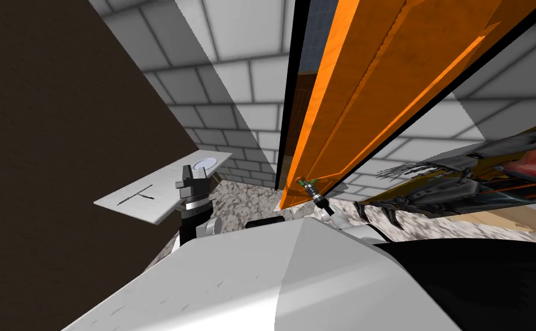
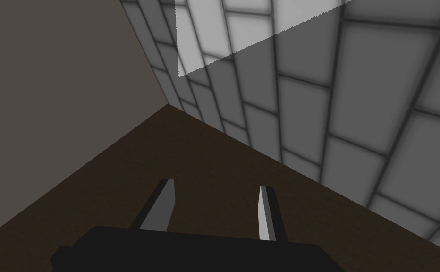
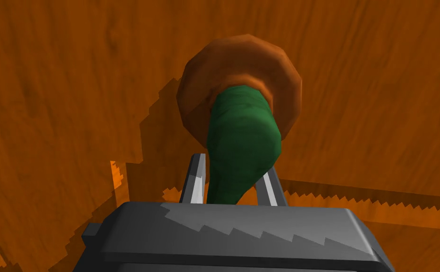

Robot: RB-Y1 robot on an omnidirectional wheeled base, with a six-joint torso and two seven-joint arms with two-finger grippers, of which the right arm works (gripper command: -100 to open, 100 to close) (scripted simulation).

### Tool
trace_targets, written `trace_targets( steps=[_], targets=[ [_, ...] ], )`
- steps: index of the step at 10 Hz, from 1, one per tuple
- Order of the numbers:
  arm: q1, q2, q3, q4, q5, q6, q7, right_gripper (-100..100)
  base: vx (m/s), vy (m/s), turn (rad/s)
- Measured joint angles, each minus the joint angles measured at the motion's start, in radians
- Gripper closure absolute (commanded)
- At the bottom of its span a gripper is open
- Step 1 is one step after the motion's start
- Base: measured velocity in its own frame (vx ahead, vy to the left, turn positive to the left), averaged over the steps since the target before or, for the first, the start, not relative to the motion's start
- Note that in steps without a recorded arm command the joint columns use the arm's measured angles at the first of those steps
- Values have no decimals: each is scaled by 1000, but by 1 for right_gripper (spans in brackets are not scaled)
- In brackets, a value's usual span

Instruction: Pull the door open

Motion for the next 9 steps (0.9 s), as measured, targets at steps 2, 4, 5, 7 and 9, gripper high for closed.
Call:
trace_targets(
  steps=[2, 4, 5, 7, 9],
  targets=[
    [17, -12, 0, 0, 5, -31, -13, 100, -206, -101, 194],
    [15, -24, 0, 40, 11, -78, -18, 100, -108, -40, 21],
    [27, -23, 1, 23, 12, -72, -21, 100, -109, -51, 178],
    [43, -42, -2, 32, 17, -100, -35, 100, -206, -125, 223],
    [62, -51, -1, 25, 23, -131, -46, 100, -163, -80, 84]
  ],
)
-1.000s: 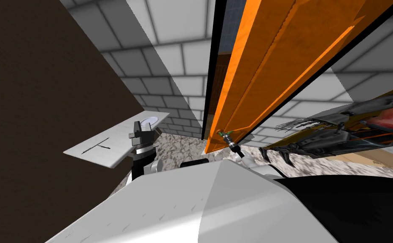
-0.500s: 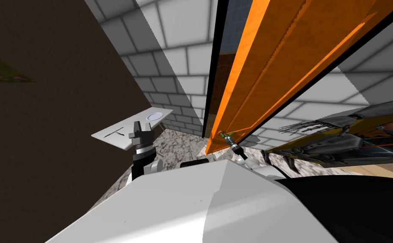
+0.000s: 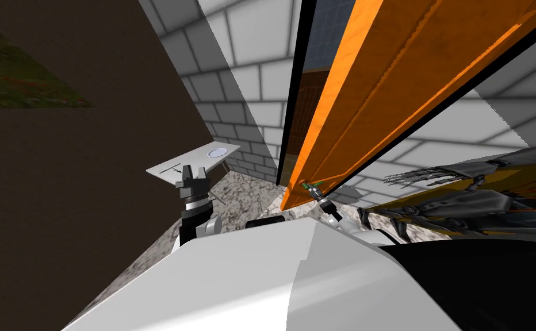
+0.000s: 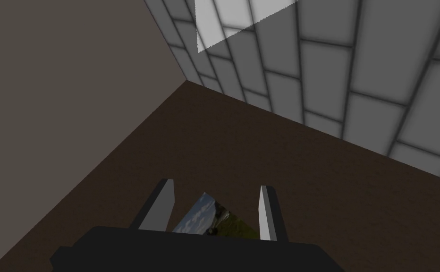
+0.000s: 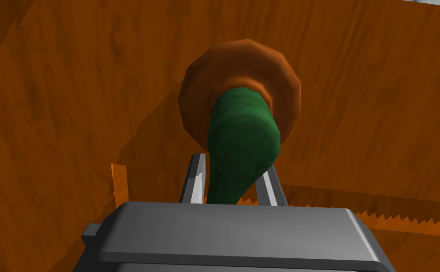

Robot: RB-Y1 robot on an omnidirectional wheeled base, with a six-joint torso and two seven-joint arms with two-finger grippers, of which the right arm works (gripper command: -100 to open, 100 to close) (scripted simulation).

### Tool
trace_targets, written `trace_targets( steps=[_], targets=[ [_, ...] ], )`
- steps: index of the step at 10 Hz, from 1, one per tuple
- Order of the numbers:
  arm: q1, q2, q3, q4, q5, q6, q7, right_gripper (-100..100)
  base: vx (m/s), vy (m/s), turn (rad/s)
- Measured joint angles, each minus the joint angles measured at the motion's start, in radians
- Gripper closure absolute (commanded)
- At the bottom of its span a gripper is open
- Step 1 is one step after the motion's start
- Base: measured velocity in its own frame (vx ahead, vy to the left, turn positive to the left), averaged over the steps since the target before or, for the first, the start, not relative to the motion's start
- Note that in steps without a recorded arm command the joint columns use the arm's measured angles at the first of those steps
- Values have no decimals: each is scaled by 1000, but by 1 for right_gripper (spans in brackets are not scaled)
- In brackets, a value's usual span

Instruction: Pull the door open

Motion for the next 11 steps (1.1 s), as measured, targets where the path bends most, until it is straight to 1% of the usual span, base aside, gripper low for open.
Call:
trace_targets(
  steps=[1, 3, 4, 5, 6, 7, 8, 9, 10, 11],
  targets=[
    [3, 2, 2, 2, 2, -3, -2, 100, -156, -53, 192],
    [14, -5, -1, 4, 0, -14, -5, 100, -191, -92, 184],
    [1, -7, 0, 40, 1, -37, -4, 100, -199, -106, 207],
    [-4, -10, -1, 67, 2, -61, -2, 100, -134, -87, 55],
    [11, -10, -1, 45, 2, -60, -3, 100, -147, -69, 164],
    [20, -13, -3, 47, 2, -68, -4, 100, -174, -94, 175],
    [45, -17, -6, 14, 0, -62, -9, 100, -107, -63, 46],
    [45, -17, -4, 15, 1, -63, -11, 100, -65, -27, 43],
    [44, -18, -4, 25, 2, -70, -11, 100, -124, -64, 190],
    [36, -22, -5, 54, 2, -90, -10, 100, -186, -93, 194]
  ],
)
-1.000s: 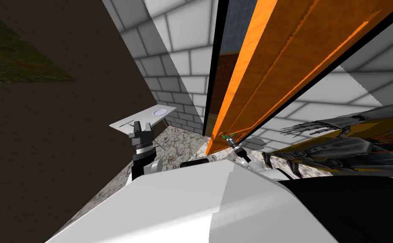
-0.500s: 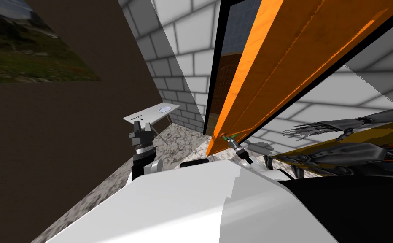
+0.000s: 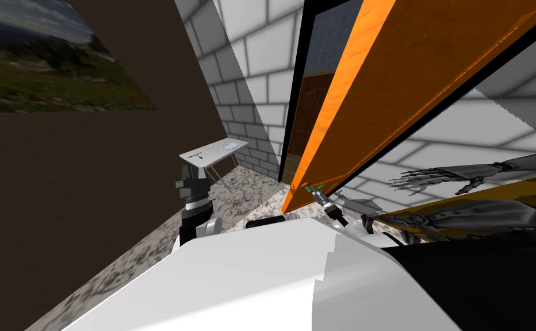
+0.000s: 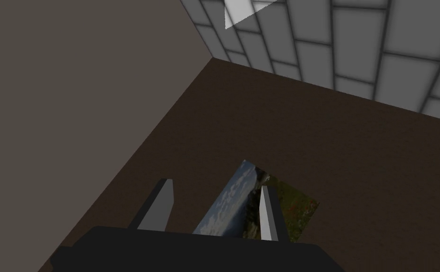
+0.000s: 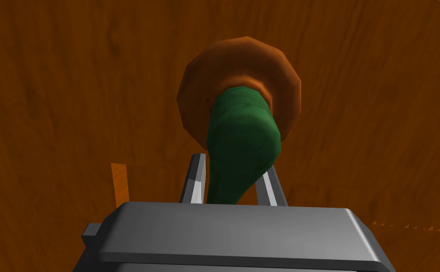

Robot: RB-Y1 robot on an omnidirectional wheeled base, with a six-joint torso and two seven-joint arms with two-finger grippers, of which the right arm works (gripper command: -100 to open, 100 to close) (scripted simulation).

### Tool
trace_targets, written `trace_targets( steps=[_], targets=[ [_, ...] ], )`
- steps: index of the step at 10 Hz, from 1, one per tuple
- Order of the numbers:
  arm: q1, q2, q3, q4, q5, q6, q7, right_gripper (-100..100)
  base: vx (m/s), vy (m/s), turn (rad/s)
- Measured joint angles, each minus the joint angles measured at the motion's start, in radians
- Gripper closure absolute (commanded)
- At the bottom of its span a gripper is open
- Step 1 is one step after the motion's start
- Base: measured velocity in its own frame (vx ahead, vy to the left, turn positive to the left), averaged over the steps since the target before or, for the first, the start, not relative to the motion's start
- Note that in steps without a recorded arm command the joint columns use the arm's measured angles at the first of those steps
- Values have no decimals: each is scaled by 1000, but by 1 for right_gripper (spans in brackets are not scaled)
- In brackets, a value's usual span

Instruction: Pull the door open

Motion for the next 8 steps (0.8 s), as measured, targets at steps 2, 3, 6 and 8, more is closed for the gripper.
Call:
trace_targets(
  steps=[2, 3, 6, 8],
  targets=[
    [-4, -4, -1, 20, 0, -27, 2, 100, -96, -40, 35],
    [-1, -2, 0, 17, 1, -25, 1, 100, -121, -50, 167],
    [-1, -5, -4, 33, 4, -44, -1, 100, -193, -106, 170],
    [13, -7, -8, 31, 7, -56, -2, 100, -203, -108, 208]
  ],
)
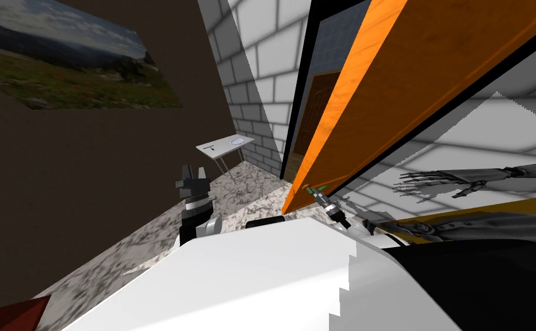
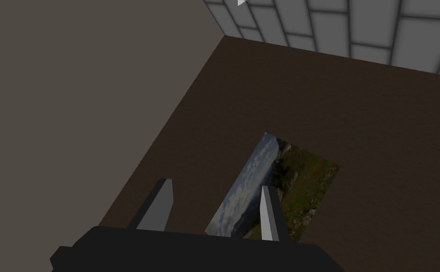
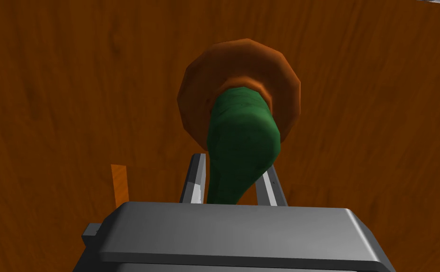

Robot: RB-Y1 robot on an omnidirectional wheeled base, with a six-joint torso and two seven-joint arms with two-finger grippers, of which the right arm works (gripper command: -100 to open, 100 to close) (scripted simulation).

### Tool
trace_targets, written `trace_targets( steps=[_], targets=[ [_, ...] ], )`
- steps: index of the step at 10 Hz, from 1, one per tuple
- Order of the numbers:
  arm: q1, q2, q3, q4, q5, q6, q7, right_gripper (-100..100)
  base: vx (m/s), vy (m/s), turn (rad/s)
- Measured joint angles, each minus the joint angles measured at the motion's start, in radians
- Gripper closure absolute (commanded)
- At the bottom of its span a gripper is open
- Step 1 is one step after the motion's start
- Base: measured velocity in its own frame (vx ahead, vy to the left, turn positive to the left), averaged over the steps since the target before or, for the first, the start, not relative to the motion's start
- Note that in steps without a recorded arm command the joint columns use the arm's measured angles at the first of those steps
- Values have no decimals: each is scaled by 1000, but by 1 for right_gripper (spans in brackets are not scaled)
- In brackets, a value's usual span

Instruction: Pull the door open

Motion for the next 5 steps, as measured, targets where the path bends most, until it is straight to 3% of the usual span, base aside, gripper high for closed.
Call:
trace_targets(
  steps=[1, 2, 4, 5],
  targets=[
    [7, -1, -2, -1, 1, -5, -1, 100, -190, -89, 179],
    [-4, -3, -2, 31, 4, -24, 1, 100, -185, -76, 134],
    [24, -6, -8, -7, 4, -18, -3, 100, -147, -65, 89],
    [18, -6, -8, 12, 5, -28, -2, 100, -151, -39, 130]
  ],
)
